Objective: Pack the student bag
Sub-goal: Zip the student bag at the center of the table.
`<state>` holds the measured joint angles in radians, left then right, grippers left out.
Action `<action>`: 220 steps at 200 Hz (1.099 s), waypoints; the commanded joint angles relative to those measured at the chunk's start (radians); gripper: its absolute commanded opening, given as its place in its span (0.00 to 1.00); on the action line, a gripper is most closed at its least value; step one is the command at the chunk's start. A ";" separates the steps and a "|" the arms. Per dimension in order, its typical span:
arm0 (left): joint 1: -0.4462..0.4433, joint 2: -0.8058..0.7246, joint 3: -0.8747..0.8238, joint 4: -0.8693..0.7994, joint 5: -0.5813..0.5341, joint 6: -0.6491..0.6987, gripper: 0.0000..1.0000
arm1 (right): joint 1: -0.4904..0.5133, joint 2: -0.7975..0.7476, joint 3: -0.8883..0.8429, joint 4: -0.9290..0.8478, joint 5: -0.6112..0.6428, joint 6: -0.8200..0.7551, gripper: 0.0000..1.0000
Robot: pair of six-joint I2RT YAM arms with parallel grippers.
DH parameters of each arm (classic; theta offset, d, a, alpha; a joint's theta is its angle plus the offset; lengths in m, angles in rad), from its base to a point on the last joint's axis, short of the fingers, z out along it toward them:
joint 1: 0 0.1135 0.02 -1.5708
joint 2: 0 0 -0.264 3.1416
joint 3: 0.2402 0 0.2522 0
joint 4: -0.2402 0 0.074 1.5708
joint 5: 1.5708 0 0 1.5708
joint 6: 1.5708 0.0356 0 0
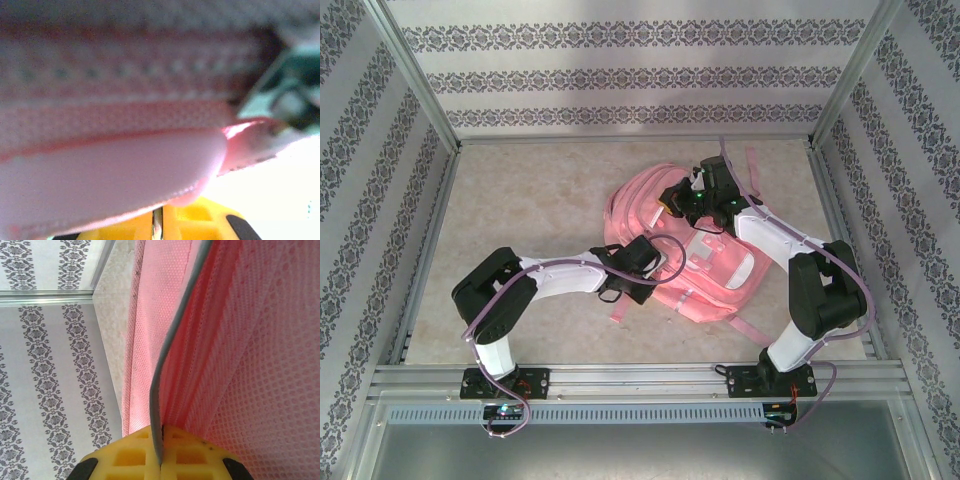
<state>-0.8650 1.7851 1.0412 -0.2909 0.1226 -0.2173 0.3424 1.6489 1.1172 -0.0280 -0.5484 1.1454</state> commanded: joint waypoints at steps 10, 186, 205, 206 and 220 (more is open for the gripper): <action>0.003 -0.010 -0.036 -0.070 -0.065 -0.019 0.12 | -0.009 -0.012 0.032 -0.022 -0.032 -0.025 0.00; 0.025 -0.140 -0.105 -0.040 -0.135 -0.073 0.00 | -0.008 -0.077 0.045 -0.192 0.108 -0.194 0.04; 0.034 -0.165 -0.124 -0.034 -0.121 -0.083 0.00 | -0.006 -0.089 0.100 -0.331 0.207 -0.302 0.27; 0.034 -0.165 -0.124 -0.034 -0.120 -0.083 0.00 | -0.005 -0.089 0.106 -0.343 0.216 -0.310 0.29; 0.034 -0.154 -0.117 -0.037 -0.105 -0.083 0.00 | 0.029 -0.086 0.191 -0.501 0.353 -0.431 0.44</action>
<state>-0.8520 1.6390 0.9371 -0.2905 0.0616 -0.2676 0.3431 1.5959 1.1908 -0.2470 -0.4232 0.9360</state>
